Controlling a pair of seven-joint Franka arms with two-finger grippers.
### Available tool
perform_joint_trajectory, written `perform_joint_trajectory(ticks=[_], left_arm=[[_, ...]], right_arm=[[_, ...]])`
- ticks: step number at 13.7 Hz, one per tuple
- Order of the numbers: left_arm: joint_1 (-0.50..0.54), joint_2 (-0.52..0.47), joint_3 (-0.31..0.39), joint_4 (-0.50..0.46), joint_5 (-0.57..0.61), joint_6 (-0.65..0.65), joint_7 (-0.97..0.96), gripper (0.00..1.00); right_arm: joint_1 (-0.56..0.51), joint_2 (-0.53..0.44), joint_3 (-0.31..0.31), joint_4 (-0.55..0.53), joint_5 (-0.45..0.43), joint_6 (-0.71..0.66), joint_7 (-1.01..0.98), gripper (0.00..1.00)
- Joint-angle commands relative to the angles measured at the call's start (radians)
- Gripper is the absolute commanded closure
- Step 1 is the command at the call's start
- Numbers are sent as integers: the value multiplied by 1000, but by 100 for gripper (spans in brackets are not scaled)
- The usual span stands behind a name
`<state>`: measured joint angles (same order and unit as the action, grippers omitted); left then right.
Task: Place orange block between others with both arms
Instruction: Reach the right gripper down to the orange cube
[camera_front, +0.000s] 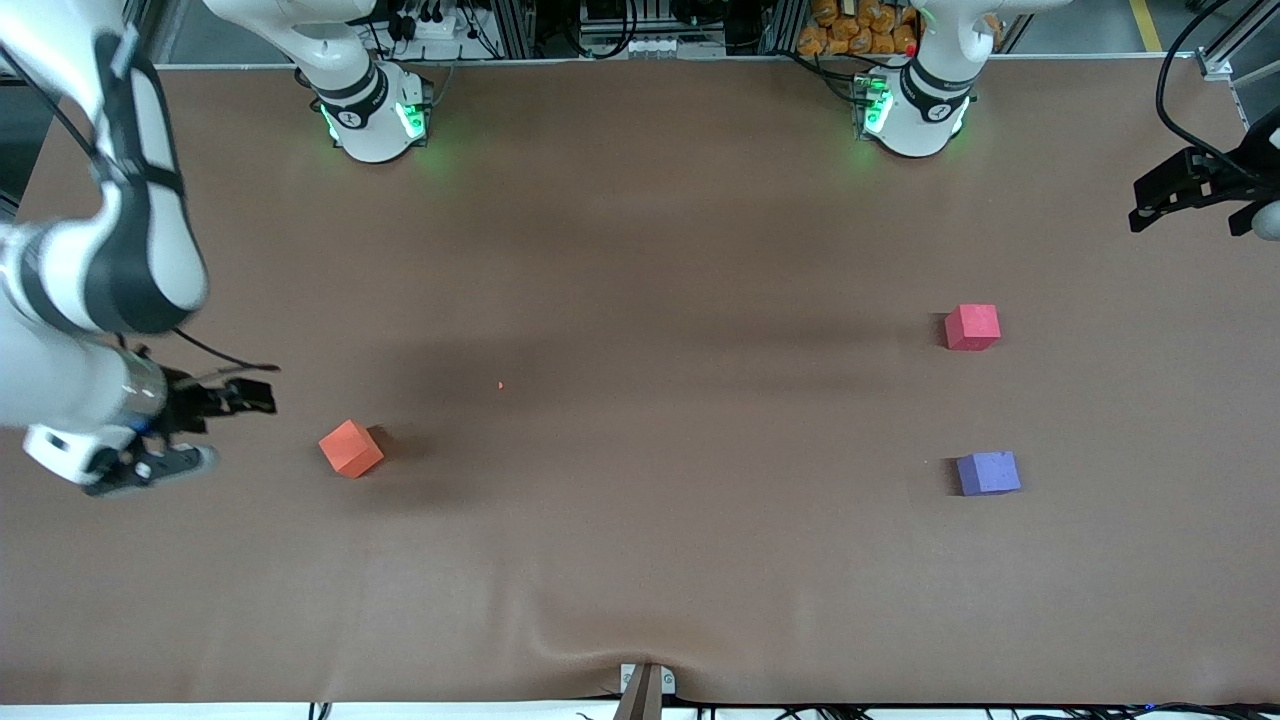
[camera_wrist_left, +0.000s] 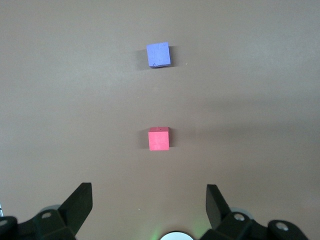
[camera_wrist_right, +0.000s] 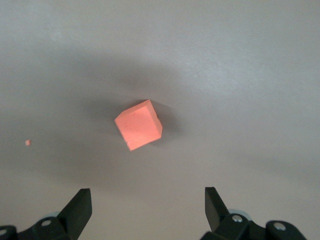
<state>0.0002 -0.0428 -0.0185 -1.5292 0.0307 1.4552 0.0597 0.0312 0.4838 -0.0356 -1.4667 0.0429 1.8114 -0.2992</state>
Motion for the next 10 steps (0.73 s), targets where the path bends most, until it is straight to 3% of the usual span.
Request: perform_joint_trajectory(ticks=[1,6,9,10], left_arm=[[9,6,0,9,-18,2,8,0],[9,9,0,6,-18,14,8,0],[9,9,0,6,-18,14,8,0],[9,11,0,4,-18,14,8,0]], right_arm=[[18,83,-4,20,22,46,-70,0],[50,174,-3,19,25,124,-150,0],[42,216,-4,14,155,137,-231,0],[45,217,-4,6,158,138,-253,0]])
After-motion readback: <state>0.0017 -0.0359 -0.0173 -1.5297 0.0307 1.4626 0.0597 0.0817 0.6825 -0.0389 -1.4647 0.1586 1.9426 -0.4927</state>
